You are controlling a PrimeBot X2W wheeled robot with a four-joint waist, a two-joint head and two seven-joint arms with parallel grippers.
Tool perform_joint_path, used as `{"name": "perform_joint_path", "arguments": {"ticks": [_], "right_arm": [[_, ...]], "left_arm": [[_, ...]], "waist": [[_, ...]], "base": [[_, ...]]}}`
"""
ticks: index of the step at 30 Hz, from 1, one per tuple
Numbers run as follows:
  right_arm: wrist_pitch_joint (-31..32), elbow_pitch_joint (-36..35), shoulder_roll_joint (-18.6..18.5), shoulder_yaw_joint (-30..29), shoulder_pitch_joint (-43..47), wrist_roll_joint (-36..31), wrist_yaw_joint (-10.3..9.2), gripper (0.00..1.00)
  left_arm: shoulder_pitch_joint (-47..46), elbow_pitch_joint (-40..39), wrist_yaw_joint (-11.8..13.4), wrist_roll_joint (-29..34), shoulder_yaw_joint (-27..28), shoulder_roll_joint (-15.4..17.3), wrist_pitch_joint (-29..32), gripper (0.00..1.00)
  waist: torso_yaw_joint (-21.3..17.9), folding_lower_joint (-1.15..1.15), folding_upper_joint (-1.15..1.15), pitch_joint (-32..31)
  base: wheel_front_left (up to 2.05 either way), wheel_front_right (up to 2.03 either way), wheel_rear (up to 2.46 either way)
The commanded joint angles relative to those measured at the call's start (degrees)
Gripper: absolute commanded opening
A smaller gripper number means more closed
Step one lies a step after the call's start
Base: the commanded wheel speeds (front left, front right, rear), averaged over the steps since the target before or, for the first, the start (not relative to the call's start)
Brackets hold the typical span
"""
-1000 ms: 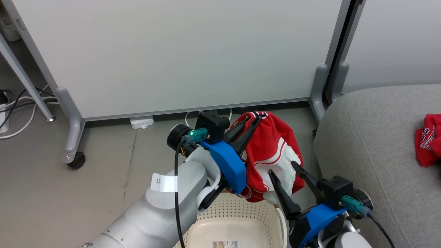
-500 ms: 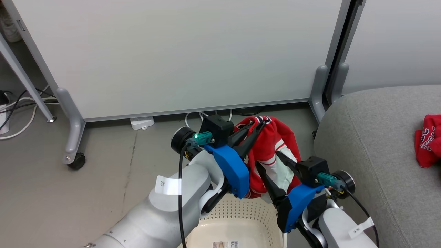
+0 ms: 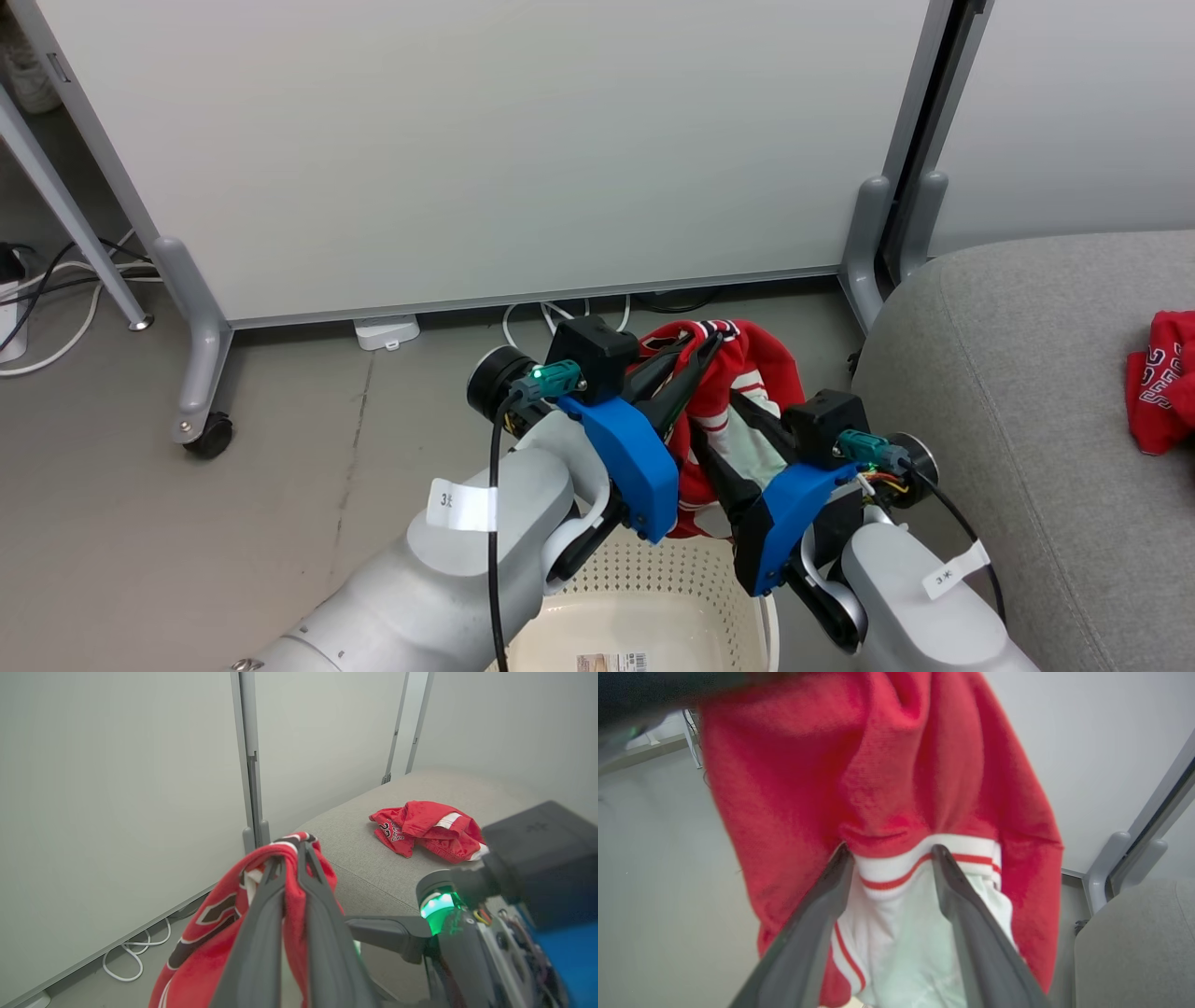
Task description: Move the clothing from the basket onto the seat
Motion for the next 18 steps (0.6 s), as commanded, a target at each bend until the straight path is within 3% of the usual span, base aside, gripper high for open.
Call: {"name": "perform_joint_path", "arguments": {"ticks": [1, 2, 18], "right_arm": [[-0.5, 0.9, 0.0, 0.5, -1.3, 0.7, 0.01, 0.16], [-0.8, 1.5, 0.0, 0.9, -1.7, 1.2, 0.01, 0.0], [-4.0, 6.7, 0.0, 4.3, -4.4, 6.0, 0.01, 0.0]], "left_arm": [[-0.7, 0.0, -0.1, -0.2, 0.0, 0.0, -0.3, 0.0], [-0.7, 0.0, -0.1, -0.2, -0.1, 0.0, -0.3, 0.0], [-0.5, 0.6, -0.1, 0.3, 0.7, -0.1, -0.3, 0.0]], "waist": [[0.0, 0.0, 0.0, 0.0], [-0.1, 0.0, 0.0, 0.0], [-0.8, 0.0, 0.0, -0.2]], "base": [[0.0, 0.0, 0.0], [0.0, 0.0, 0.0], [0.0, 0.0, 0.0]]}}
